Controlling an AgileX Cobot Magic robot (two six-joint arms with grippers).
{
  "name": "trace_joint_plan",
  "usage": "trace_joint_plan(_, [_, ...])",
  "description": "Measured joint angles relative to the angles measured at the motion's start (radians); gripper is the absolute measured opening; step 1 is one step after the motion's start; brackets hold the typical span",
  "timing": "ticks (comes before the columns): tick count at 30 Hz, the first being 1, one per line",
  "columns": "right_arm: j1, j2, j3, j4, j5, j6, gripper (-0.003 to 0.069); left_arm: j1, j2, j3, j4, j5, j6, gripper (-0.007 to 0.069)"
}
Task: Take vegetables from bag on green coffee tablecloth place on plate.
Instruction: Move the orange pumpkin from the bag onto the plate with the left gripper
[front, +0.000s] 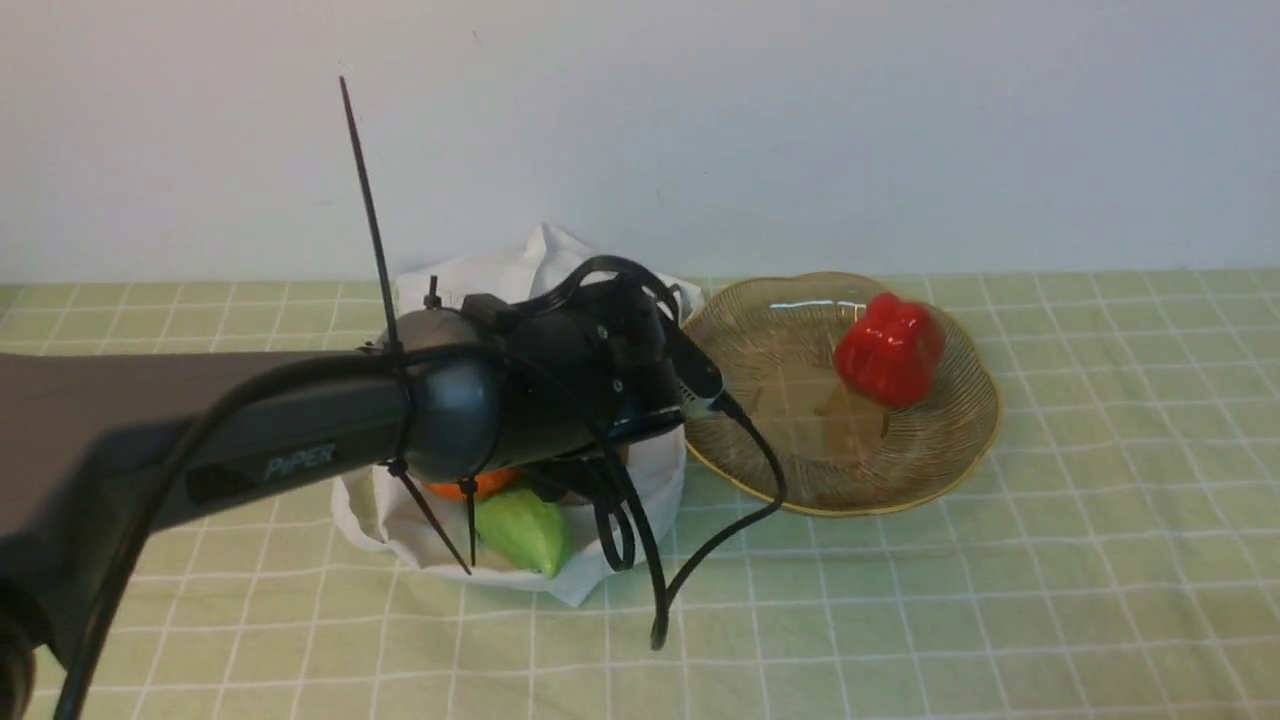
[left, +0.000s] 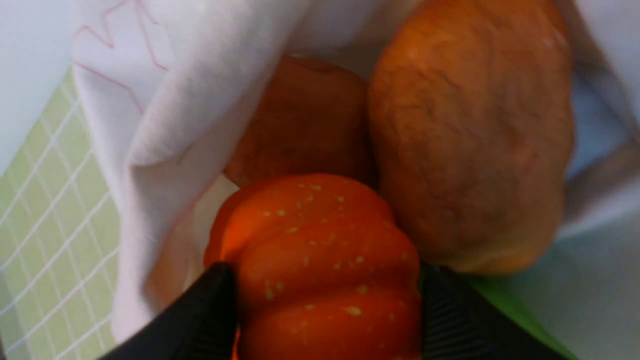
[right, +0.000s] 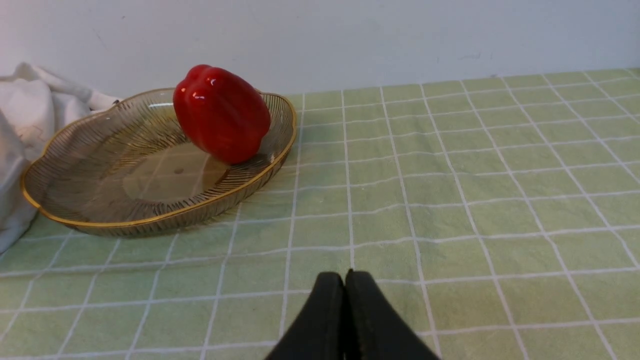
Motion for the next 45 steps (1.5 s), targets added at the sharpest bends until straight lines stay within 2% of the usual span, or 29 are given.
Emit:
trace_joint_plan(3, [0.000,0.000,0.000,0.000,0.000,0.000,-0.0017,0.000,0.008,0.000,0.027,0.024,-0.028,0.0418])
trace_joint_plan(6, [0.000,0.000,0.000,0.000,0.000,0.000,-0.0017,-0.010,-0.003,-0.004,0.010,0.035,0.001,0.0418])
trace_joint_plan(14, [0.000,0.000,0.000,0.001,0.000,0.000,-0.0017,-0.092,-0.129,-0.188,-0.247,0.009,0.148,0.0418])
trace_joint_plan(17, [0.000,0.000,0.000,0.001,0.000,0.000,-0.0017,-0.111,-0.140,-0.250,-0.319,-0.059,0.166,0.0418])
trace_joint_plan(22, [0.000,0.000,0.000,0.001,0.000,0.000,-0.0017,-0.142,-0.082,-0.282,-0.352,-0.359,0.166,0.0418])
trace_joint_plan(26, [0.000,0.000,0.000,0.001,0.000,0.000,-0.0017,-0.143,0.027,-0.291,-0.312,-0.498,0.130,0.0418])
trace_joint_plan(34, [0.000,0.000,0.000,0.002,0.000,0.000,-0.0017,-0.143,0.200,-0.356,-0.113,-0.529,-0.013,0.0418])
trace_joint_plan(38, [0.000,0.000,0.000,0.002,0.000,0.000,-0.0017,-0.143,0.259,-0.390,0.019,-0.546,-0.154,0.0425])
trace_joint_plan(40, [0.000,0.000,0.000,0.003,0.000,0.000,-0.0017,-0.143,0.271,-0.391,0.045,-0.547,-0.211,0.0451])
trace_joint_plan(45, [0.000,0.000,0.000,0.003,0.000,0.000,-0.0017,-0.143,0.275,-0.392,0.077,-0.544,-0.325,0.0583])
